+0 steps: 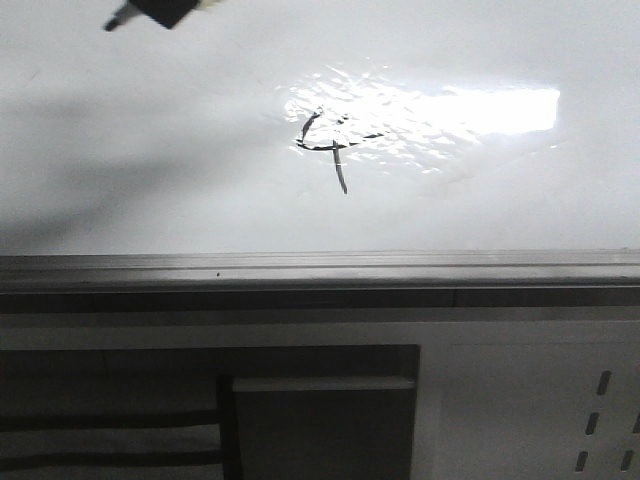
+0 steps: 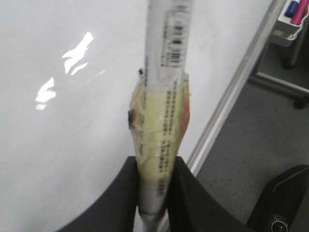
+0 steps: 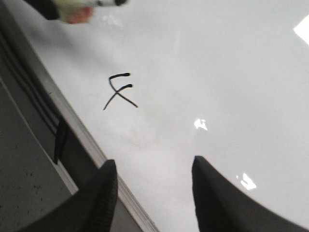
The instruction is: Write number 4 on whiteboard
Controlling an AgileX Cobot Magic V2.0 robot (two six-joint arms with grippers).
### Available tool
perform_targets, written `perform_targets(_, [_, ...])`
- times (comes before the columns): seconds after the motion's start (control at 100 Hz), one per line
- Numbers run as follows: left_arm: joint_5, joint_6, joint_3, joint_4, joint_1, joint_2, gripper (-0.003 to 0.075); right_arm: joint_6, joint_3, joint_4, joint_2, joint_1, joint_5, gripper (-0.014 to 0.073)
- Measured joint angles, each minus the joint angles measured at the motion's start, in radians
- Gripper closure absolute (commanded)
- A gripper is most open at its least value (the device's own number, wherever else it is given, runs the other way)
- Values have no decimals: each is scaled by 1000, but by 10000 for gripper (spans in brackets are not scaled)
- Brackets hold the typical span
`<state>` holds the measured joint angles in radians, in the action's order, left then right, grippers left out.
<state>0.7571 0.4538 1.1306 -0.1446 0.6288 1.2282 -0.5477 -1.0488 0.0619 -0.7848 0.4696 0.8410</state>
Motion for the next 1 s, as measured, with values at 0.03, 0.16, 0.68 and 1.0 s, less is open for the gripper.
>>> perform_targets(0.03, [5, -63, -16, 32, -15, -20, 741, 33, 0, -8, 15, -14, 0, 282])
perform_targets(0.16, [12, -270, -131, 161, -98, -119, 741, 119, 0, -19, 43, -52, 4, 282])
perform_targets(0.68, [-306, -510, -395, 166, -434, -196, 741, 140, 0, -19, 45, -60, 20, 282])
perform_targets(1.0, [-402, -516, -395, 154, -443, -128, 741, 141, 0, -19, 45, -60, 23, 282])
